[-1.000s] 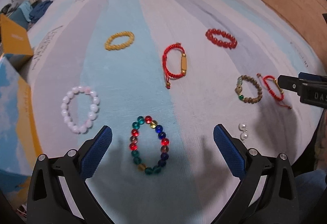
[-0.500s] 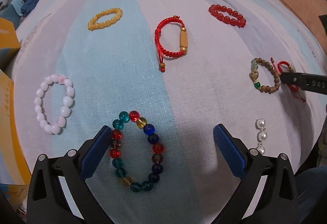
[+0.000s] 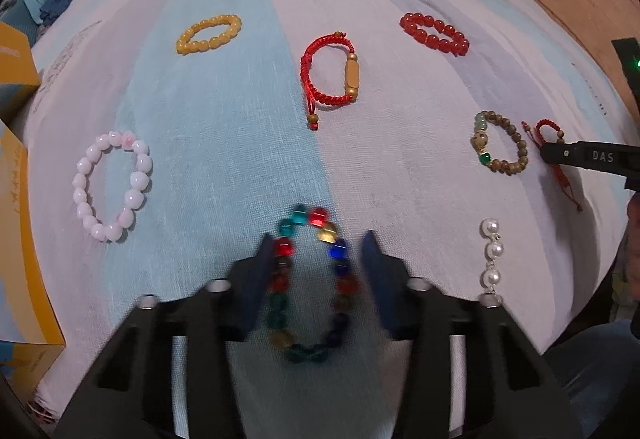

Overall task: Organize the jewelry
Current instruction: 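Grasp the multicolour glass bracelet with the left tool while the right tool grasps the red cord bracelet, then carry both bracelets over the white cardboard box with both tools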

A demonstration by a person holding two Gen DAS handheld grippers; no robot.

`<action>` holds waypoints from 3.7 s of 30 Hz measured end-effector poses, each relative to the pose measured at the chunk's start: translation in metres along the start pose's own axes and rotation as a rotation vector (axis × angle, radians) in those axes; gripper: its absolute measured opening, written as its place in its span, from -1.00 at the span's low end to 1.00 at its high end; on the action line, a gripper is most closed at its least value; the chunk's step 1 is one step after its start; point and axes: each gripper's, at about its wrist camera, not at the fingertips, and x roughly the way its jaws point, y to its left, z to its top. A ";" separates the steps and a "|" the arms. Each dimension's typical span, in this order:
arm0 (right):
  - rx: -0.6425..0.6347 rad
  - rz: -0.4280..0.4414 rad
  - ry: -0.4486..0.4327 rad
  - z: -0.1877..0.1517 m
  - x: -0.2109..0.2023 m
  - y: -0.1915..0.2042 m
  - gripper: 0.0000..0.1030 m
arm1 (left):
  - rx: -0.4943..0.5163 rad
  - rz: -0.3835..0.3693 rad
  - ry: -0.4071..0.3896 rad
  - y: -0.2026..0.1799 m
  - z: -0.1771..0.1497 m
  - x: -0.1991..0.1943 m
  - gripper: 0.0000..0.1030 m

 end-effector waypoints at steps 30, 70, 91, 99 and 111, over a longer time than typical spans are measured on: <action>-0.009 0.071 -0.158 -0.027 -0.072 0.005 -0.81 | -0.009 -0.032 -0.093 -0.005 0.001 -0.051 -0.82; -0.344 0.207 -0.295 -0.056 -0.211 0.282 -0.81 | -0.202 0.163 -0.330 0.148 -0.007 -0.258 -0.82; -0.638 0.305 -0.200 -0.126 -0.188 0.486 -0.81 | -0.448 0.307 -0.258 0.314 -0.106 -0.270 -0.81; -0.662 0.297 -0.103 -0.131 -0.144 0.506 -0.81 | -0.514 0.315 -0.162 0.341 -0.128 -0.231 -0.81; -0.659 0.261 -0.019 -0.132 -0.103 0.512 -0.81 | -0.556 0.289 -0.068 0.358 -0.142 -0.194 -0.81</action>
